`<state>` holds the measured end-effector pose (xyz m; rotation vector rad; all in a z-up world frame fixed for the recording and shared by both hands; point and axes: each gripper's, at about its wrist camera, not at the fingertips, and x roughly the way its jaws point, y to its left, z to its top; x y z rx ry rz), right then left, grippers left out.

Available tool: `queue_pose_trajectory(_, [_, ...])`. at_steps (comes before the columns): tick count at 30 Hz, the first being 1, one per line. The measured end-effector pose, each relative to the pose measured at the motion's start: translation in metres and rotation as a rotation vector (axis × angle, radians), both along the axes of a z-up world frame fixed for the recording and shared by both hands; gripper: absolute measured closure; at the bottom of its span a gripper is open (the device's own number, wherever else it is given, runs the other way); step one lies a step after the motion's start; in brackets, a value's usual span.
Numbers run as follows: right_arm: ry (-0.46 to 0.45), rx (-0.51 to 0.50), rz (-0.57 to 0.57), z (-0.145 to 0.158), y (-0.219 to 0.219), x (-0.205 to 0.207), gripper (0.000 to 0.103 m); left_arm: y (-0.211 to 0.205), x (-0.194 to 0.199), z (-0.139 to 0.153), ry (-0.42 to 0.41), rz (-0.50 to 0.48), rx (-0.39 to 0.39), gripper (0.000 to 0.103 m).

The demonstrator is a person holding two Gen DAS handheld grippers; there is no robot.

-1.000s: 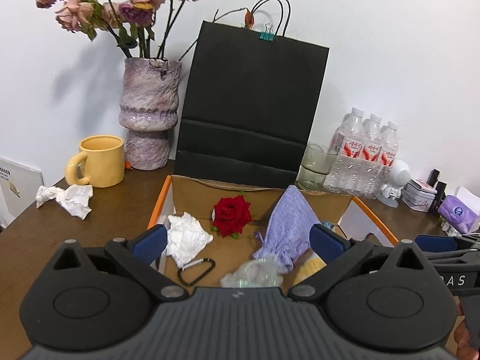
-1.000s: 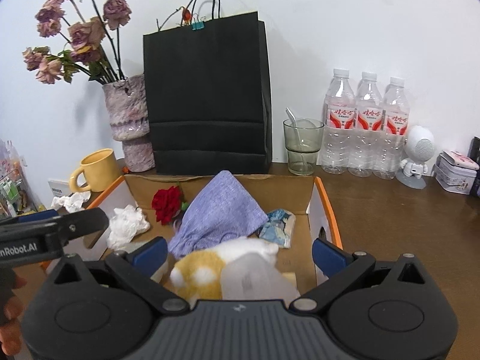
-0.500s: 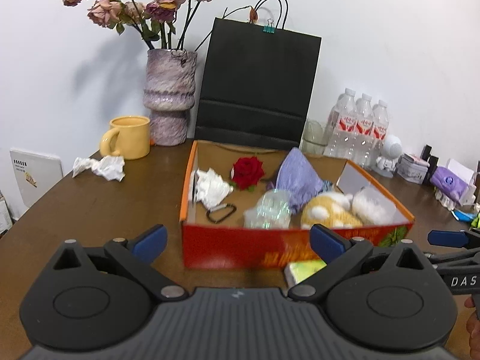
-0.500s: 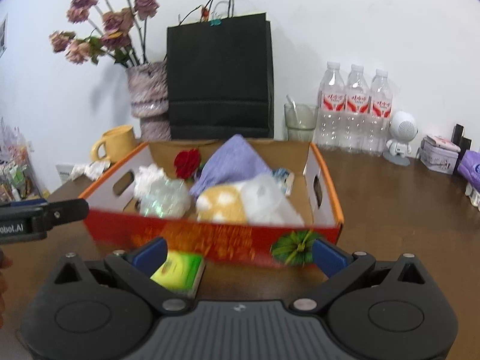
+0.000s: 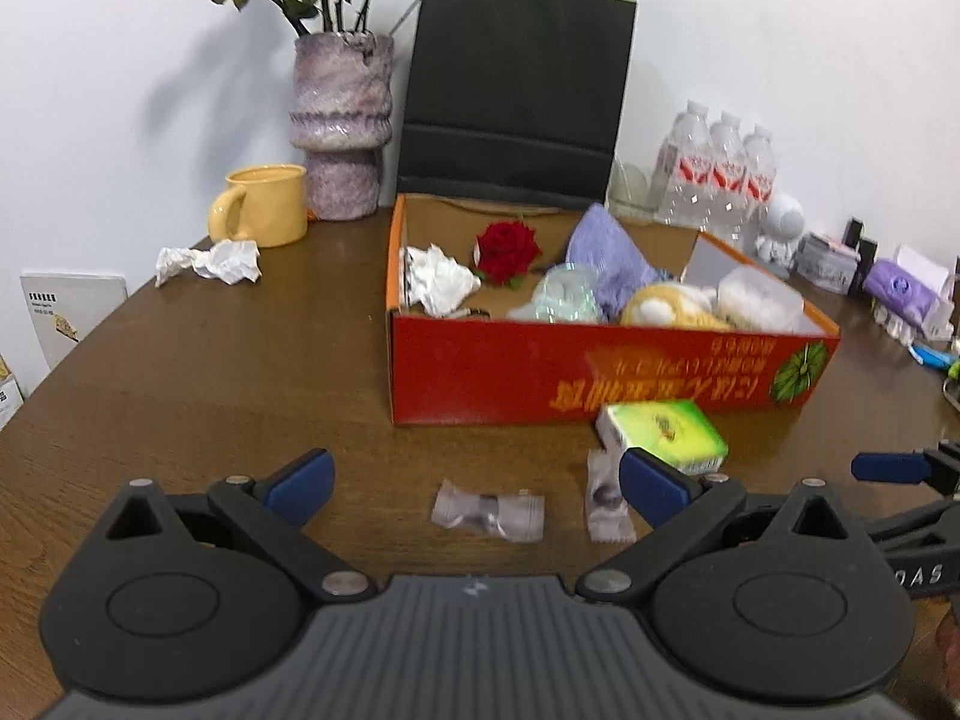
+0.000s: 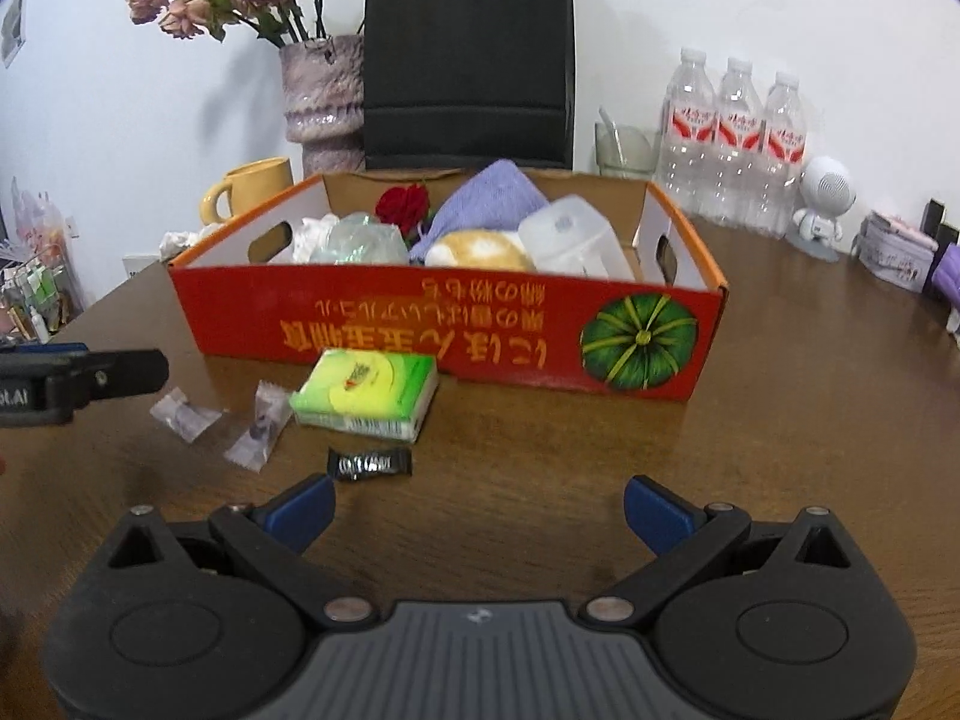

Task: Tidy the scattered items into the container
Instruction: 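Grasp a clear wrapped candy with the left gripper while the right grasps the black packet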

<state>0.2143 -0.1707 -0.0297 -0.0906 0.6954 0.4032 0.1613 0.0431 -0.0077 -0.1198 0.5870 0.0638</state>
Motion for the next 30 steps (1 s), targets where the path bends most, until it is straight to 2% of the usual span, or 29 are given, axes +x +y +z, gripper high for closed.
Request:
queue_pose_trajectory(8, [-0.011, -0.011, 0.042, -0.003, 0.015, 0.011, 0.005, -0.012, 0.017, -0.015, 0.033, -0.070, 0.016, 0.003])
queue_pose_trajectory(11, [-0.014, -0.014, 0.063, -0.003, 0.024, 0.015, 0.010, -0.016, 0.023, -0.020, 0.052, -0.061, 0.041, 0.010])
queue_pose_trajectory(13, [-0.017, -0.017, 0.082, -0.004, 0.030, 0.017, 0.012, -0.013, 0.024, -0.023, 0.062, -0.039, 0.038, 0.019])
queue_pose_trajectory(15, [-0.014, -0.024, 0.104, -0.006, 0.036, 0.018, 0.016, -0.008, 0.022, -0.026, 0.067, -0.022, 0.032, 0.023])
queue_pose_trajectory(18, [-0.002, -0.030, 0.125, -0.011, 0.041, 0.019, 0.029, -0.003, 0.020, -0.030, 0.074, -0.012, 0.044, 0.032])
queue_pose_trajectory(20, [-0.009, -0.020, 0.132, -0.011, 0.041, 0.018, 0.034, -0.004, 0.021, -0.032, 0.069, -0.009, 0.071, 0.037])
queue_pose_trajectory(21, [-0.013, -0.019, 0.133, -0.010, 0.040, 0.017, 0.043, -0.004, 0.020, -0.031, 0.066, -0.013, 0.070, 0.046])
queue_pose_trajectory(22, [-0.018, -0.016, 0.132, -0.010, 0.039, 0.016, 0.056, -0.004, 0.020, -0.031, 0.061, -0.017, 0.069, 0.055])
queue_pose_trajectory(23, [-0.021, -0.013, 0.131, -0.009, 0.038, 0.015, 0.063, -0.005, 0.019, -0.031, 0.059, -0.018, 0.073, 0.057])
queue_pose_trajectory(24, [-0.021, -0.009, 0.130, -0.009, 0.037, 0.014, 0.072, -0.005, 0.019, -0.031, 0.058, -0.024, 0.071, 0.065])
queue_pose_trajectory(25, [-0.020, -0.004, 0.130, -0.009, 0.037, 0.013, 0.072, -0.005, 0.018, -0.030, 0.055, -0.030, 0.068, 0.070])
queue_pose_trajectory(30, [-0.027, 0.010, 0.130, -0.008, 0.034, 0.009, 0.080, -0.002, 0.016, -0.030, 0.047, -0.039, 0.042, 0.072])
